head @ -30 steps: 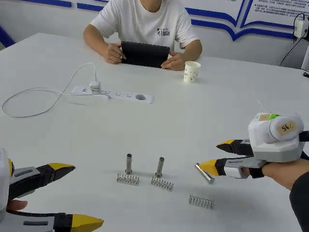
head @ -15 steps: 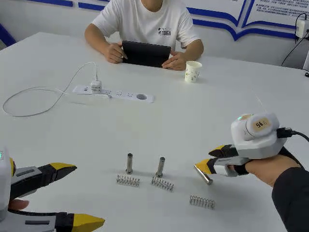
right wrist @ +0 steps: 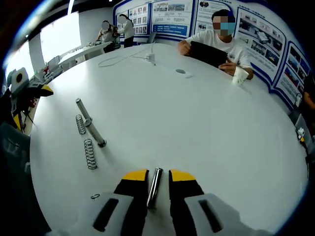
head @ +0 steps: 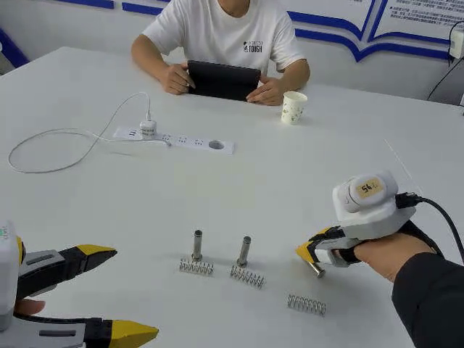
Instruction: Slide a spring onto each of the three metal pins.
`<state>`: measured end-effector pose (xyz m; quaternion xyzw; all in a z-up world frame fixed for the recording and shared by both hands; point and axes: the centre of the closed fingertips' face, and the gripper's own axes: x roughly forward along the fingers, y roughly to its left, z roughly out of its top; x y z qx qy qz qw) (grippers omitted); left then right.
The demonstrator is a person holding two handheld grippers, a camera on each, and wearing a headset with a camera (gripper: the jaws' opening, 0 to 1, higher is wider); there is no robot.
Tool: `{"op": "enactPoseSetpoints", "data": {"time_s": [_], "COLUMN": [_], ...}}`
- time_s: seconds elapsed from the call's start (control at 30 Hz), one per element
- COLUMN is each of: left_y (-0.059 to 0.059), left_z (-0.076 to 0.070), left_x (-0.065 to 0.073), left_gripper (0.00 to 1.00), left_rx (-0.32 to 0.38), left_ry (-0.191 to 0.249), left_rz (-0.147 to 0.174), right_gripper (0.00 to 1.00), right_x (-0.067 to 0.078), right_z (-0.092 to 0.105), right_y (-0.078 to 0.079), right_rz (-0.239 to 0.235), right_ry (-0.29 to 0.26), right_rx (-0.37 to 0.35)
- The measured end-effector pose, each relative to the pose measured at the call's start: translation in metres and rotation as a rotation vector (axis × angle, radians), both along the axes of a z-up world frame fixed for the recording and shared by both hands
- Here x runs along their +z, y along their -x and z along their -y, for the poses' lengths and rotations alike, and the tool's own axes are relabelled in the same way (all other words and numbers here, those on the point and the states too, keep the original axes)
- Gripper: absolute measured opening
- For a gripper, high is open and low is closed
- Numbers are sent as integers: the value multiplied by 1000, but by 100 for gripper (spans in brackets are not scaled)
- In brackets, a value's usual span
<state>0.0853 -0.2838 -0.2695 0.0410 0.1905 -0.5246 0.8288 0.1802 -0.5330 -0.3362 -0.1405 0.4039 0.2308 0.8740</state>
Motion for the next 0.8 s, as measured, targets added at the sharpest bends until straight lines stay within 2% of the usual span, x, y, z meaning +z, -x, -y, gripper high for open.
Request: {"op": "enactPoseSetpoints", "data": {"time_s": [0.1, 0.33, 0.6, 0.8], "left_y": [0, 0, 0, 0], "left_z": [-1, -3, -4, -4], "left_x": [0, -2, -3, -3], "left_gripper": [80, 80, 79, 79], "left_rx": [2, 7, 10, 13], "left_ry": [0, -2, -1, 1], "left_rz": [0, -4, -6, -10], "right_gripper": [16, 14, 11, 10], "right_x": [-2, -7, -17, -16], "right_z": [-1, -1, -1, -1], "right_y": [-2, -6, -3, -2], "right_rz": [-10, -37, -77, -82], "right_ry": [-13, -2, 8, 1], "right_rx": [-13, -29, -39, -38]}}
